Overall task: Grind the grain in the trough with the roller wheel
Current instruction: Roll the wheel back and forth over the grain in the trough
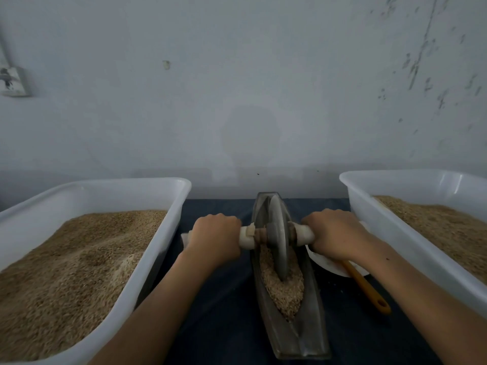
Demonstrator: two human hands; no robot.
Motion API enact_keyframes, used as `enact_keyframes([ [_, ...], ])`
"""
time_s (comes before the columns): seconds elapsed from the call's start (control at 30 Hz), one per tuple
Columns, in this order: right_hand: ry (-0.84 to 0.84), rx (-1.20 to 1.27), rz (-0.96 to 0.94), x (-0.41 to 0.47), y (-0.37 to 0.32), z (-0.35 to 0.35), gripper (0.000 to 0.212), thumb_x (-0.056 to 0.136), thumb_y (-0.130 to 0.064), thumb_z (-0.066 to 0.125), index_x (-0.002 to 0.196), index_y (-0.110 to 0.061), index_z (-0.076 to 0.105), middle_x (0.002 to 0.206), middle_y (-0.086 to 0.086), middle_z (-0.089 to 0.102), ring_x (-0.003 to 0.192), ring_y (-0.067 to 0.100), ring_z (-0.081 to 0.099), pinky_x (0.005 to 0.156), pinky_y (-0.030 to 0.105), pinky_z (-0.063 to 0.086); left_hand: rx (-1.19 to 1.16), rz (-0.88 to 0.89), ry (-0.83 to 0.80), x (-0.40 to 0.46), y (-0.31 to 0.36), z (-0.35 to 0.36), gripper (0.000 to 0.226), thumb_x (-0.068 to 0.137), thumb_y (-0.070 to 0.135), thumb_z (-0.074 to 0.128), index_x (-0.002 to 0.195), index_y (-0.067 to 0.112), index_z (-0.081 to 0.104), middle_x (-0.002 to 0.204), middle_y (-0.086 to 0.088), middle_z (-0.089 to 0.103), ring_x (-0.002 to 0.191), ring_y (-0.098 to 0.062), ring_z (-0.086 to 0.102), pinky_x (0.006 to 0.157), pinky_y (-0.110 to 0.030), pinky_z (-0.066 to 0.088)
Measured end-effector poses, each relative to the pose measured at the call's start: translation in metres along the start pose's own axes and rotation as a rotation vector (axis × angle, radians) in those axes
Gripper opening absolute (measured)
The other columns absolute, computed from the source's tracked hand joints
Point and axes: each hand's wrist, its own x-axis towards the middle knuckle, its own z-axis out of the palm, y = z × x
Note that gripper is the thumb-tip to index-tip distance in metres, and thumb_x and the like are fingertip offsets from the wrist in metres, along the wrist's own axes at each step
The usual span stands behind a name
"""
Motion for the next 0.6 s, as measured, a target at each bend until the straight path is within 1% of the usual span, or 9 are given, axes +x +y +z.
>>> enact_keyframes([
  [0.07,0.116,-0.012,0.011,0.002,0.000,0.008,0.015,0.085,-0.024,0.054,0.077,-0.030,0.043,0.089,-0.003,0.062,0.084,0.021,0.060,0.060,0.030,0.032,0.010,-0.006,0.099,-0.001,0.001,0.003,0.019,0.085,0.035,0.058,0.100,0.025,0.052,0.092,0.003,0.062,0.080,-0.017,0.058,0.064,-0.029,0.037],
  [0.1,0.166,-0.016,0.016,0.003,0.001,0.012,0.014,0.086,-0.025,0.053,0.078,-0.030,0.042,0.091,-0.003,0.063,0.086,0.022,0.061,0.062,0.031,0.032,0.010,-0.009,0.136,-0.001,0.001,0.004,0.018,0.086,0.036,0.057,0.098,0.025,0.050,0.092,0.004,0.062,0.077,-0.016,0.056,0.064,-0.029,0.036],
  [0.13,0.199,-0.014,0.021,0.003,0.001,0.015,0.011,0.086,-0.026,0.053,0.082,-0.030,0.043,0.091,-0.003,0.064,0.087,0.024,0.062,0.063,0.032,0.033,0.008,-0.011,0.162,-0.001,0.002,0.004,0.018,0.087,0.037,0.057,0.097,0.025,0.047,0.091,0.004,0.062,0.074,-0.015,0.054,0.063,-0.029,0.035],
  [0.2,0.220,-0.006,0.026,0.005,0.001,0.018,0.006,0.087,-0.027,0.053,0.086,-0.029,0.047,0.091,-0.003,0.065,0.086,0.024,0.062,0.063,0.032,0.034,0.006,-0.011,0.197,-0.001,0.003,0.005,0.017,0.087,0.037,0.056,0.096,0.025,0.047,0.090,0.004,0.062,0.074,-0.014,0.055,0.062,-0.028,0.034],
  [0.33,0.148,0.011,0.004,0.002,0.003,0.013,0.011,0.084,-0.026,0.055,0.082,-0.031,0.046,0.090,-0.003,0.064,0.085,0.021,0.061,0.063,0.031,0.035,0.015,-0.038,0.180,-0.003,0.005,0.005,0.018,0.088,0.034,0.056,0.101,0.022,0.052,0.093,0.003,0.062,0.079,-0.015,0.058,0.064,-0.027,0.036],
  [0.4,0.067,0.018,-0.024,0.000,0.003,0.007,0.008,0.083,-0.026,0.057,0.087,-0.031,0.052,0.090,-0.004,0.063,0.083,0.018,0.060,0.062,0.029,0.035,0.018,-0.033,0.111,-0.003,0.004,0.003,0.020,0.087,0.033,0.057,0.103,0.021,0.055,0.097,0.001,0.063,0.086,-0.017,0.060,0.067,-0.027,0.039],
  [0.47,-0.019,0.030,-0.039,-0.001,0.003,0.001,0.010,0.082,-0.025,0.059,0.089,-0.031,0.056,0.084,-0.006,0.060,0.078,0.016,0.056,0.062,0.027,0.036,0.005,-0.011,0.021,-0.001,0.002,0.000,0.025,0.085,0.034,0.060,0.107,0.021,0.057,0.099,0.001,0.064,0.089,-0.016,0.061,0.071,-0.028,0.041],
  [0.53,-0.069,0.038,-0.045,-0.001,0.003,-0.004,0.011,0.081,-0.025,0.060,0.089,-0.031,0.057,0.076,-0.008,0.053,0.074,0.015,0.053,0.061,0.026,0.036,-0.020,0.000,-0.039,-0.001,0.001,-0.003,0.028,0.084,0.034,0.061,0.108,0.021,0.059,0.098,0.001,0.064,0.087,-0.015,0.060,0.073,-0.028,0.043],
  [0.6,-0.074,0.037,-0.041,0.000,0.002,-0.004,0.011,0.081,-0.026,0.060,0.092,-0.030,0.060,0.075,-0.008,0.053,0.075,0.015,0.056,0.061,0.027,0.036,-0.026,-0.001,-0.060,-0.001,0.001,-0.003,0.028,0.083,0.034,0.062,0.108,0.021,0.059,0.096,0.002,0.063,0.081,-0.013,0.056,0.071,-0.027,0.042],
])
